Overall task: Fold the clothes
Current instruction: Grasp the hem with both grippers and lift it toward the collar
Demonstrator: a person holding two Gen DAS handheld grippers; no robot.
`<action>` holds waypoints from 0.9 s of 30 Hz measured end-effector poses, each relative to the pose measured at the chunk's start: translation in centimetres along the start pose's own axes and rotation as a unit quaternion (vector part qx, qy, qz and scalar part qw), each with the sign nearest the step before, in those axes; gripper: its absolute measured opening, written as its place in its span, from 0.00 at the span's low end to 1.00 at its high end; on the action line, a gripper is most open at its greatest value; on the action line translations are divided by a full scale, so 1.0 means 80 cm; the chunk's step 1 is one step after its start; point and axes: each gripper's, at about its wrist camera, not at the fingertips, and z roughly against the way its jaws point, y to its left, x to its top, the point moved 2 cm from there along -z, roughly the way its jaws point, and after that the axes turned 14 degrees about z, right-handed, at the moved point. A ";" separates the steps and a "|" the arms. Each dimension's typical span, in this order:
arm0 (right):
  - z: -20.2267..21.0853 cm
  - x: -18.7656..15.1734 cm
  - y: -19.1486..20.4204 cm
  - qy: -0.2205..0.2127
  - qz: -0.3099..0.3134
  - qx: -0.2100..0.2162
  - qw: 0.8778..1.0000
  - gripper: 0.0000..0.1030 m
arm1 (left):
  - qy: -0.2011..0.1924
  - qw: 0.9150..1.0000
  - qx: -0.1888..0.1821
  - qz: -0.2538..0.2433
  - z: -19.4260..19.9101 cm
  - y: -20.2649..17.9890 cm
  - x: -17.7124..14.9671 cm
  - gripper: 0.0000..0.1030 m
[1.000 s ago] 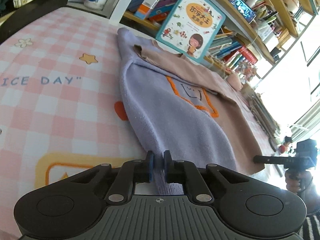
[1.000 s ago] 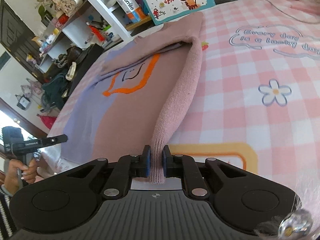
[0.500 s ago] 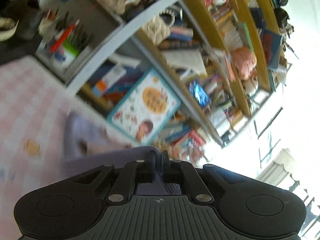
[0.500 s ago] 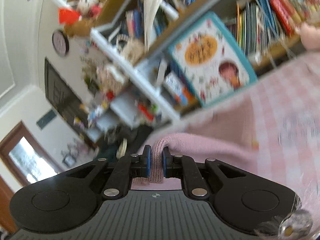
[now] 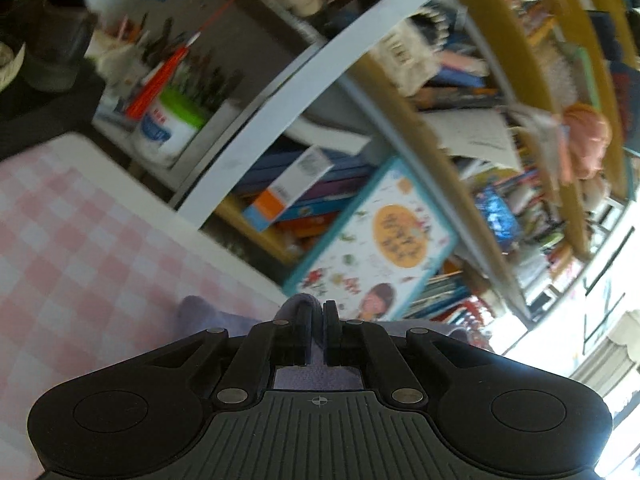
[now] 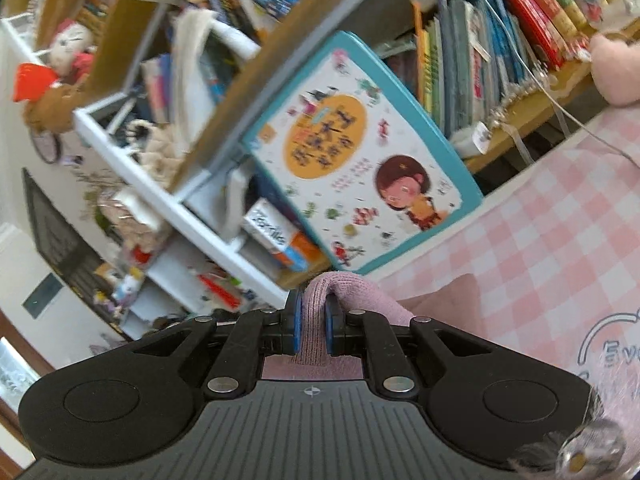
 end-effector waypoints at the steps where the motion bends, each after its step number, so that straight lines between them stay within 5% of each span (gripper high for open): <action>1: -0.007 -0.002 -0.006 0.005 -0.003 -0.004 1.000 0.10 | 0.004 1.000 0.005 0.005 -0.008 0.007 0.001 0.03; 12: -0.063 -0.033 -0.058 0.050 -0.025 -0.039 0.998 0.12 | 0.040 0.997 0.067 0.024 -0.066 0.051 -0.002 0.08; 21: -0.069 -0.035 -0.065 0.042 -0.017 -0.035 0.998 0.20 | 0.022 0.997 0.077 0.003 -0.060 0.047 0.001 0.36; 27: -0.056 -0.025 -0.062 0.006 -0.009 -0.043 0.999 0.54 | -0.003 0.997 0.077 -0.032 -0.048 0.030 0.008 0.50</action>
